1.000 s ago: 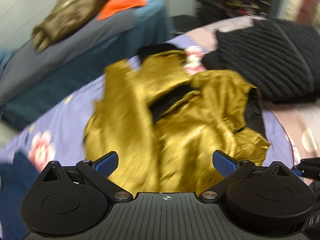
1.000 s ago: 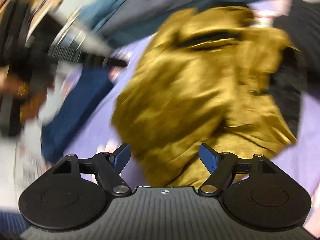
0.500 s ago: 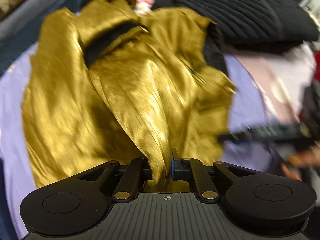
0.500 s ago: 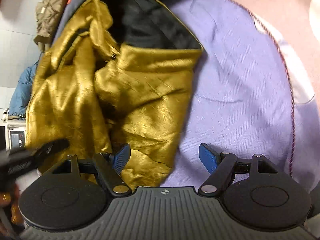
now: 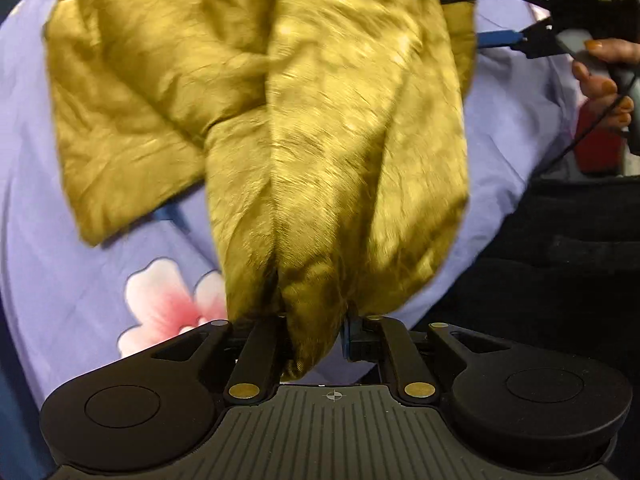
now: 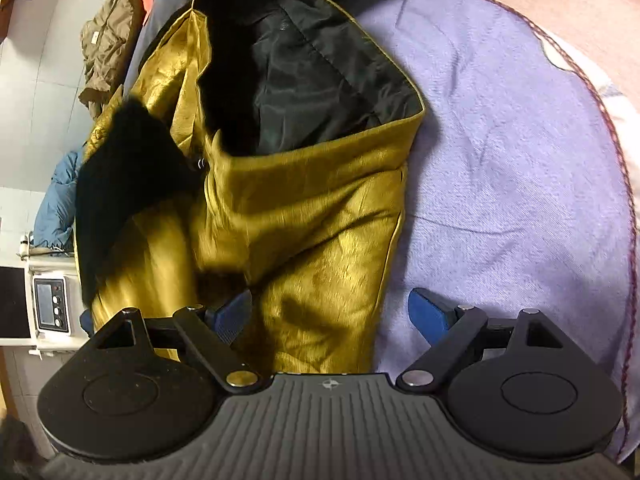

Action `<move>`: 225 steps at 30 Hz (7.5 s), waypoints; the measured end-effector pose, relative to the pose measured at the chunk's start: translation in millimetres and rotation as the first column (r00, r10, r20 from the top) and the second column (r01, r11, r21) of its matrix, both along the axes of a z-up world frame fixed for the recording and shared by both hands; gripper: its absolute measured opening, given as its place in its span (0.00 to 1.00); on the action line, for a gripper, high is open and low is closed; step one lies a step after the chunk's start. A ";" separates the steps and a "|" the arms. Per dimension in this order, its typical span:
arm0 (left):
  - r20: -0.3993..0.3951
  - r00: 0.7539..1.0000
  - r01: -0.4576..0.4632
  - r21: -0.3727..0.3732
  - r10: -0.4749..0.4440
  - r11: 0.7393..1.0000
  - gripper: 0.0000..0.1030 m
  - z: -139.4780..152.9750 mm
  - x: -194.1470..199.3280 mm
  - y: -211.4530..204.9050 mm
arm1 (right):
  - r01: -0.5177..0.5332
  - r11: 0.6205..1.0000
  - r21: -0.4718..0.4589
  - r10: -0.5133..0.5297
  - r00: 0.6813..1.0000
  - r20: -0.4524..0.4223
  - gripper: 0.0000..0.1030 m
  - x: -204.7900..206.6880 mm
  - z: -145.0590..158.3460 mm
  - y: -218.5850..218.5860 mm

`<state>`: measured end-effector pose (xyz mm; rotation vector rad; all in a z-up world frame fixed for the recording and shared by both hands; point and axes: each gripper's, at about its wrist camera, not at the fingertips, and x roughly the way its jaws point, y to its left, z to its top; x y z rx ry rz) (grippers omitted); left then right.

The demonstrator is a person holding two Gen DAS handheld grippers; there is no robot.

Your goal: Fold large clothes

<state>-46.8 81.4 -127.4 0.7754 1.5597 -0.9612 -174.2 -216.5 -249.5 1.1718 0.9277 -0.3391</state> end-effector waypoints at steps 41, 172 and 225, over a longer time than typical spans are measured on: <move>0.653 0.741 0.271 -0.078 -0.156 0.960 1.00 -23.5 15.8 -338.4 | -0.082 0.994 -0.069 0.085 0.995 0.049 0.51 -6.8 2.2 -16.3; 0.290 0.292 -0.868 -0.320 0.911 0.380 0.49 -38.3 -49.3 166.7 | -0.469 0.614 -0.635 0.547 0.833 -0.087 0.93 15.7 147.4 89.1; 0.586 0.380 -0.628 -0.405 0.716 0.665 1.00 35.8 -1.5 81.0 | -0.657 0.407 -0.635 0.575 0.724 -0.381 0.93 -4.7 99.4 128.3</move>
